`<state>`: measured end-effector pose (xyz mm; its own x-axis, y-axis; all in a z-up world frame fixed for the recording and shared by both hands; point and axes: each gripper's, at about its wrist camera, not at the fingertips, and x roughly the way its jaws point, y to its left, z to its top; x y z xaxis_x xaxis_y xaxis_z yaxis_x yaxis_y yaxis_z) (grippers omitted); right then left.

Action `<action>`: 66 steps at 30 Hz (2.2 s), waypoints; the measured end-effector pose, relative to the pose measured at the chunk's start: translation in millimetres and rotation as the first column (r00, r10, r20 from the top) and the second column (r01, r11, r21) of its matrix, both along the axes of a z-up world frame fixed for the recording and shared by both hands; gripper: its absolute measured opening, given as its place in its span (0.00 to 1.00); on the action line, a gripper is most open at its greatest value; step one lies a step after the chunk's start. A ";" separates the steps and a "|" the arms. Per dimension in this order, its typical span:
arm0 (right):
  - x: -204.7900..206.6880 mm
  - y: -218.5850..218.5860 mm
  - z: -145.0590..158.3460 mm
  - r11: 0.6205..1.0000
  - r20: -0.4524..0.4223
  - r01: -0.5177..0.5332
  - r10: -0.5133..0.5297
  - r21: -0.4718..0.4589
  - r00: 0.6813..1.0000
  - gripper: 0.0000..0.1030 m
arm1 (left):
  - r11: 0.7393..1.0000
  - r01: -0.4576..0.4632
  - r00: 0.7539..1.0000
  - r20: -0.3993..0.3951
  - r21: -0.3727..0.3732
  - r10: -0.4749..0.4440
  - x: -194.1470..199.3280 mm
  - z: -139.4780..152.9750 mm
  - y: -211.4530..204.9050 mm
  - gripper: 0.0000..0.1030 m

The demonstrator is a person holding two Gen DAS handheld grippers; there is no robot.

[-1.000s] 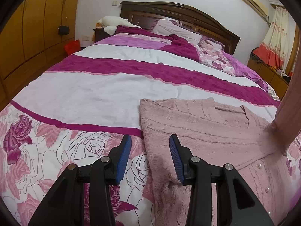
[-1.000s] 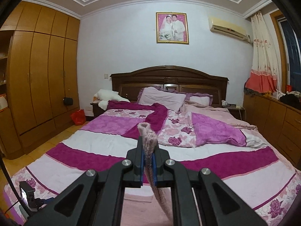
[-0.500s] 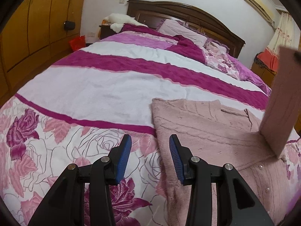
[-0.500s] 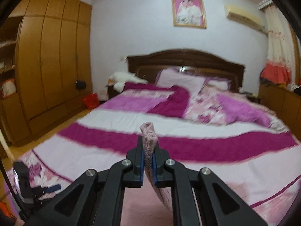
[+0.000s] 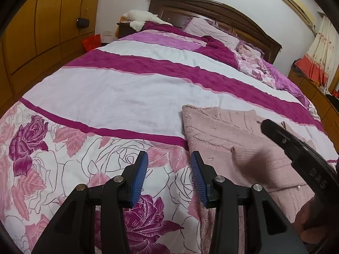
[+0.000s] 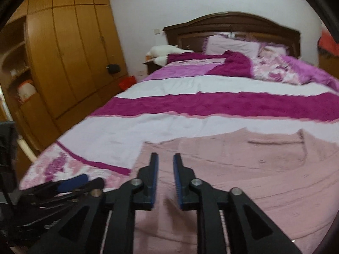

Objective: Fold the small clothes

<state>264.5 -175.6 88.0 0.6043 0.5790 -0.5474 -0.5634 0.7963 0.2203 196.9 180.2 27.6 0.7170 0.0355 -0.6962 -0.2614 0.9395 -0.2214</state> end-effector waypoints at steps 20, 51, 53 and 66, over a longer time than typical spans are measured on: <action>-81.9 -205.7 48.5 0.996 0.109 -0.039 0.047 -0.076 0.993 0.79 | 0.979 0.184 0.981 0.078 -0.083 -0.178 -74.2 4.9 -49.2 0.24; -144.5 -435.5 -78.2 0.949 -0.372 0.135 -0.021 0.284 0.928 0.80 | 0.821 0.236 0.962 0.002 -0.521 -0.275 -181.9 -60.6 -61.9 0.30; -151.4 -433.6 -84.6 0.920 -0.393 0.133 0.025 0.368 0.919 0.81 | 0.800 0.256 0.952 0.000 -0.542 -0.305 -181.5 -61.8 -69.5 0.30; -170.6 -431.4 -104.1 0.863 -0.429 0.137 0.099 0.486 0.898 0.79 | 0.806 0.326 0.942 0.093 -0.495 -0.324 -143.2 -42.6 -84.9 0.46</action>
